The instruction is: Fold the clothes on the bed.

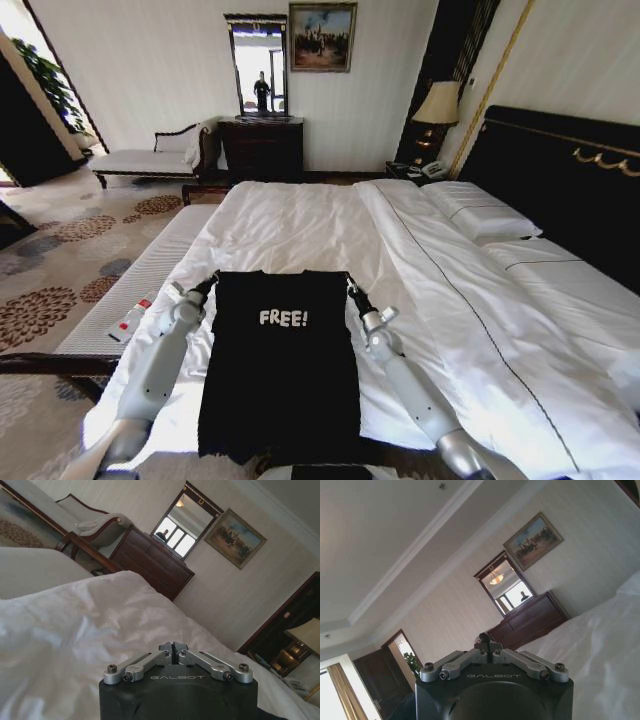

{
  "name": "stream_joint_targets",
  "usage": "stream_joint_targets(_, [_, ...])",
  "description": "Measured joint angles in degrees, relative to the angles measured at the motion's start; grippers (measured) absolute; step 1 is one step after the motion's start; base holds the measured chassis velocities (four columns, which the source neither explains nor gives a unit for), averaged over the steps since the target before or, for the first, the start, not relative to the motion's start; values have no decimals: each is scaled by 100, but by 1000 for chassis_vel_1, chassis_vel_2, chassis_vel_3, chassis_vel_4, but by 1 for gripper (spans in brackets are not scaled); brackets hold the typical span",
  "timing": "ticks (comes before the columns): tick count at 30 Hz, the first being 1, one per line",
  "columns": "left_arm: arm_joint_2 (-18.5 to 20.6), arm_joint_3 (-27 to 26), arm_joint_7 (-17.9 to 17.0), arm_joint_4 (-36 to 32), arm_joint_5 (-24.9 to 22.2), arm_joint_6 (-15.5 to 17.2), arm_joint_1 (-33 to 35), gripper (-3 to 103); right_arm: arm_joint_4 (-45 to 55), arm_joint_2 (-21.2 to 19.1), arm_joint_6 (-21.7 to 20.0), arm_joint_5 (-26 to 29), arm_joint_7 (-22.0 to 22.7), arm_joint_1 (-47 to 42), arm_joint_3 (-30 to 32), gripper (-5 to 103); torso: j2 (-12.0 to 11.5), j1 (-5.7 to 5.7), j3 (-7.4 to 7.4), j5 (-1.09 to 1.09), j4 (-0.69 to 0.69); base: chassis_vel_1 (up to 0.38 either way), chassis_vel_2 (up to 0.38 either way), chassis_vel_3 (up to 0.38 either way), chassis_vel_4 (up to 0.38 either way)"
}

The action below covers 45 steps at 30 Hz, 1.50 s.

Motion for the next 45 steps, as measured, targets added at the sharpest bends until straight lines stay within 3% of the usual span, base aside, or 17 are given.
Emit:
stream_joint_targets(7, [305, 252, -119, -63, -401, 63, -637, 1, -177, -589, -24, 372, 2, 1040, -437, 1, 0, 1, 0, -1, 0, 0, 0, 0, 0])
stream_joint_targets(15, [510, 297, -154, -384, -609, 78, -604, 1, -330, -595, 2, 413, 157, 1201, -585, 1, 0, 2, 0, -1, 2, 0, 0, 0, 0])
stream_joint_targets(20, [650, 55, -173, -1029, -734, 81, 47, 1, 210, -711, 1, 241, 382, 703, -455, 1, 0, 1, -1, 0, 3, 0, 0, 0, 0])
stream_joint_targets(24, [612, -418, -186, -1923, -717, 72, 1383, 1, 1068, -1101, -116, -42, 796, -433, -204, 1, 1, -1, -1, 1, -1, 0, 0, 0, 0])
stream_joint_targets(25, [612, -418, -186, -1923, -717, 72, 1383, 1, 1068, -1101, -116, -42, 796, -433, -204, 1, 1, -1, -1, 1, -1, 0, 0, 0, 0])
stream_joint_targets(32, [94, -1184, -111, -3226, -405, 26, 3298, 1, 2471, -1462, -127, -209, 960, -1918, 218, 1, 2, -2, -2, -1, 3, 0, 0, 0, 0])
stream_joint_targets(40, [-224, -1628, -8, -3902, 161, 8, 4679, 1, 3283, -1388, -86, -560, 978, -3659, 811, 1, 2, -3, -3, 1, -1, 0, 0, 0, 0])
stream_joint_targets(45, [-357, -1715, 36, -3976, 499, 40, 5145, 1, 3238, -1174, 133, -901, 848, -4428, 1055, 1, 2, -2, -1, -1, 1, 0, 0, 0, 0])
